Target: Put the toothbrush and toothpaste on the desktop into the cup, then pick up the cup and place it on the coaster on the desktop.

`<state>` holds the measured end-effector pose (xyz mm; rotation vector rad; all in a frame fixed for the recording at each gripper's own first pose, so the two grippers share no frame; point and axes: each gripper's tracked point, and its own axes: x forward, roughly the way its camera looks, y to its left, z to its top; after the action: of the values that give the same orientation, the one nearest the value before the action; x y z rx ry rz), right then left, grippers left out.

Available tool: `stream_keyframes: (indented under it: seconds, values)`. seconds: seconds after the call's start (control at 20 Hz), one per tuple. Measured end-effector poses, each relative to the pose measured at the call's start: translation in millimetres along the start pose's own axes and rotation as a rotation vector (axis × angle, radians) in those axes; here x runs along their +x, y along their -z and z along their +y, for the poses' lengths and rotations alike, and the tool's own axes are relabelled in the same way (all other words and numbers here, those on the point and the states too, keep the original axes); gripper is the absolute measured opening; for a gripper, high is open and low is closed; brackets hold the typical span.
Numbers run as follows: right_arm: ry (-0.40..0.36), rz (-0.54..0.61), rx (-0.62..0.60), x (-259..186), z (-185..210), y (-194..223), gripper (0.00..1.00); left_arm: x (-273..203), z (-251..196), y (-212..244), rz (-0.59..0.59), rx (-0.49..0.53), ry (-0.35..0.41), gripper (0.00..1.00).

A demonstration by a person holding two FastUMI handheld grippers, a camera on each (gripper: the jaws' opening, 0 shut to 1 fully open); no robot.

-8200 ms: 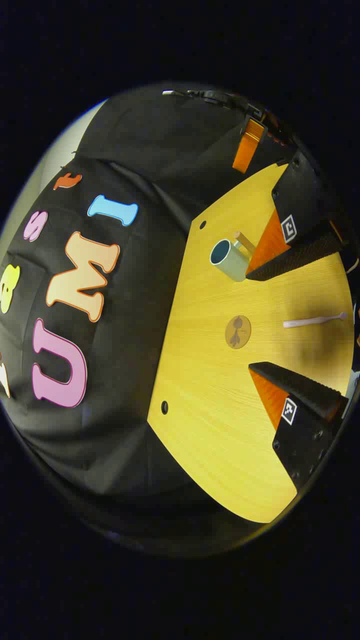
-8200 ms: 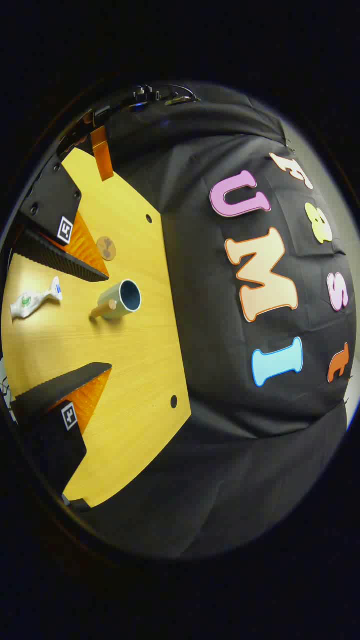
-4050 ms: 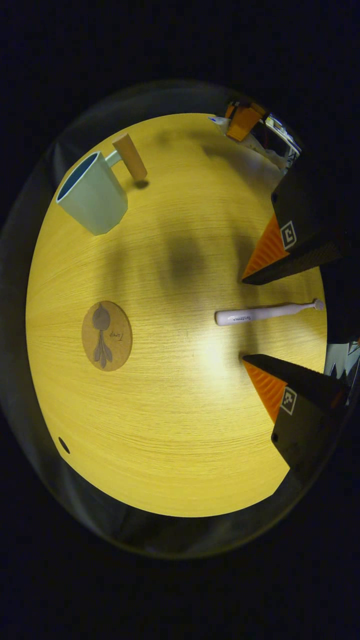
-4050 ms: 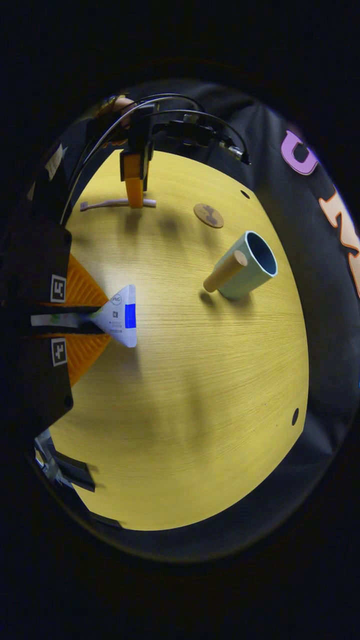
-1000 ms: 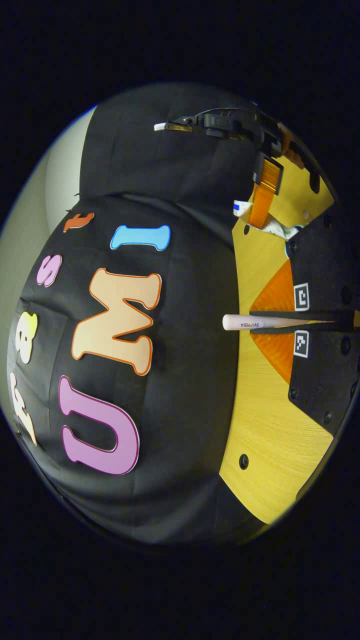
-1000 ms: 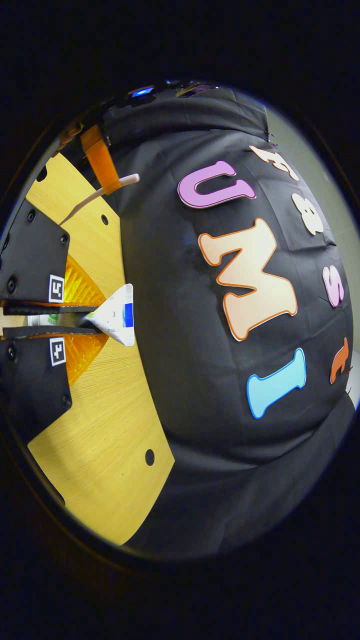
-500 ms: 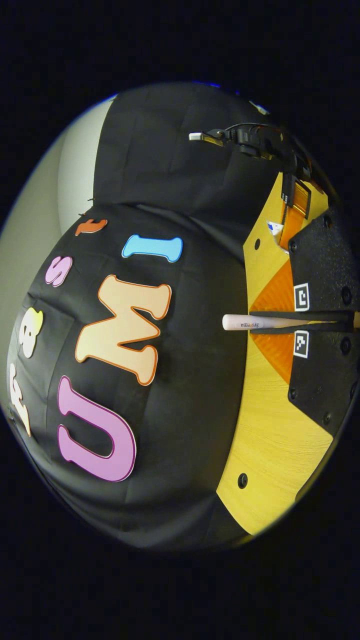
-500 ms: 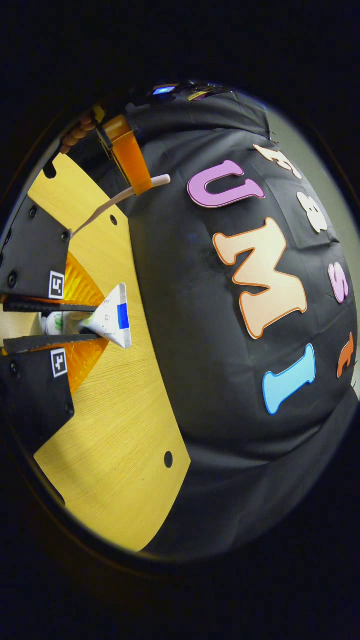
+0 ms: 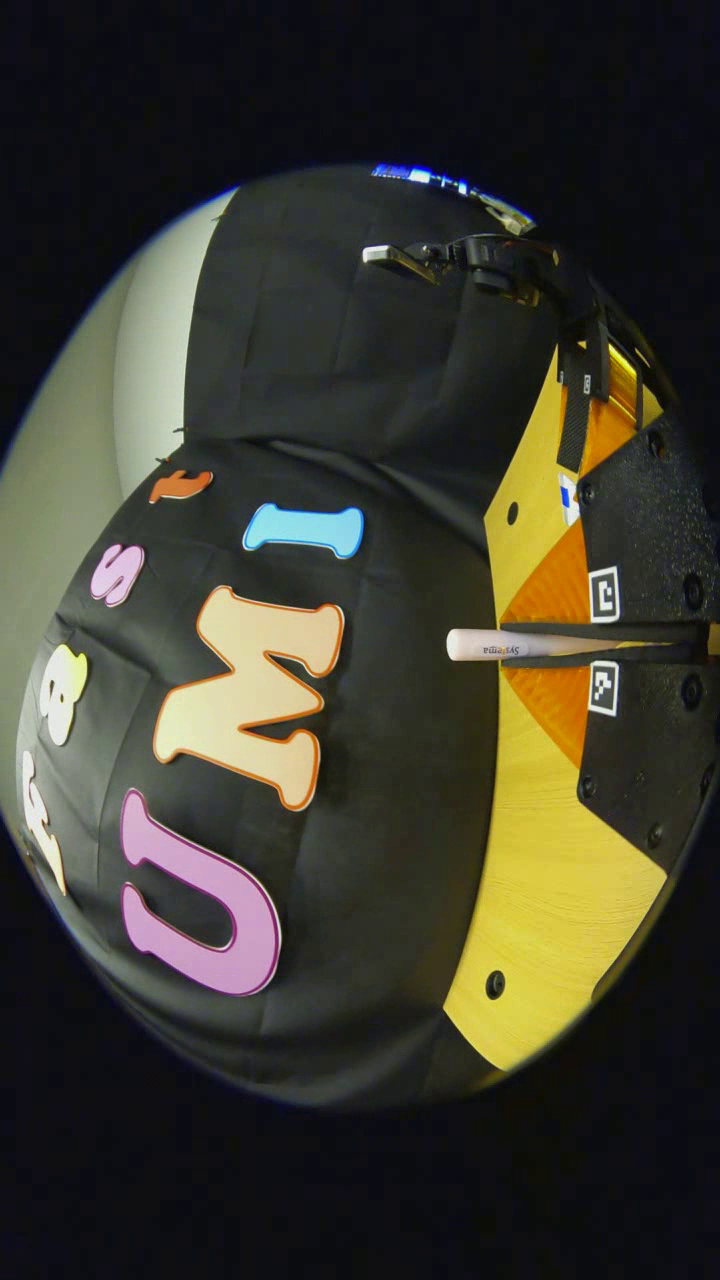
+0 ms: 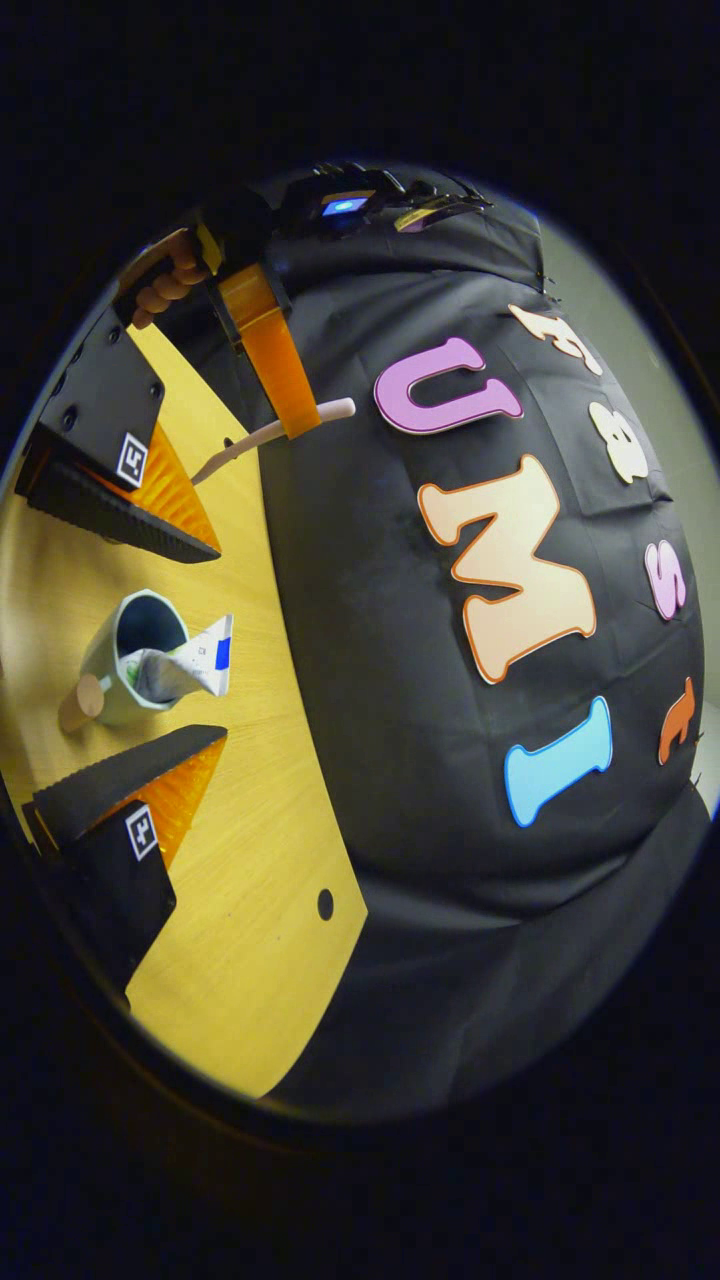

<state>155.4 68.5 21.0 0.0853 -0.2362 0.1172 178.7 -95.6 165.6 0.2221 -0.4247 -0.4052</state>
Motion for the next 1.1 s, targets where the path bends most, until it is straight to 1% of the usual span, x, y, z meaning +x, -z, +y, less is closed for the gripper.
stream_keyframes:
  seconds: [0.05,0.15,0.2,0.25,0.35,0.5,0.65,0.75,0.85,0.9,0.95,1.0,1.1]
  values:
    - [0.017,-0.004,-0.009,-7,-6,-4,0.98,2,-6,-2,-0.007,0.008,0.012,0.00]
    - [0.054,-0.011,-0.026,-21,-20,-10,0.98,10,-19,-7,-0.019,0.012,0.040,0.00]
    - [0.073,-0.012,-0.032,-28,-28,-11,0.94,16,-26,-7,-0.022,0.005,0.058,0.00]
    - [0.090,-0.012,-0.037,-36,-35,-13,0.98,23,-35,-4,-0.024,-0.003,0.077,0.00]
    - [0.136,-0.011,-0.052,-50,-53,-14,0.98,35,-53,3,-0.015,-0.022,0.118,0.00]
    - [0.177,-0.006,-0.053,-67,-69,-13,0.98,46,-72,16,0.004,-0.038,0.165,0.00]
    - [0.201,0.004,-0.051,-81,-81,-10,0.98,51,-75,42,0.057,0.000,0.173,0.00]
    - [0.211,0.008,-0.053,-87,-84,-8,0.98,50,-78,51,0.071,-0.001,0.186,0.00]
    - [0.217,0.012,-0.056,-95,-86,-6,0.98,48,-77,61,0.088,-0.004,0.177,0.01]
    - [0.218,0.017,-0.057,-97,-86,-6,0.94,44,-75,66,0.100,-0.009,0.167,0.02]
    - [0.216,0.023,-0.058,-99,-86,-4,0.98,39,-75,71,0.108,-0.025,0.170,0.03]
    - [0.215,0.027,-0.060,-100,-86,-3,0.98,35,-75,76,0.121,-0.043,0.171,0.05]
    - [0.210,0.031,-0.066,-102,-86,-2,0.98,28,-72,81,0.136,-0.078,0.160,0.05]
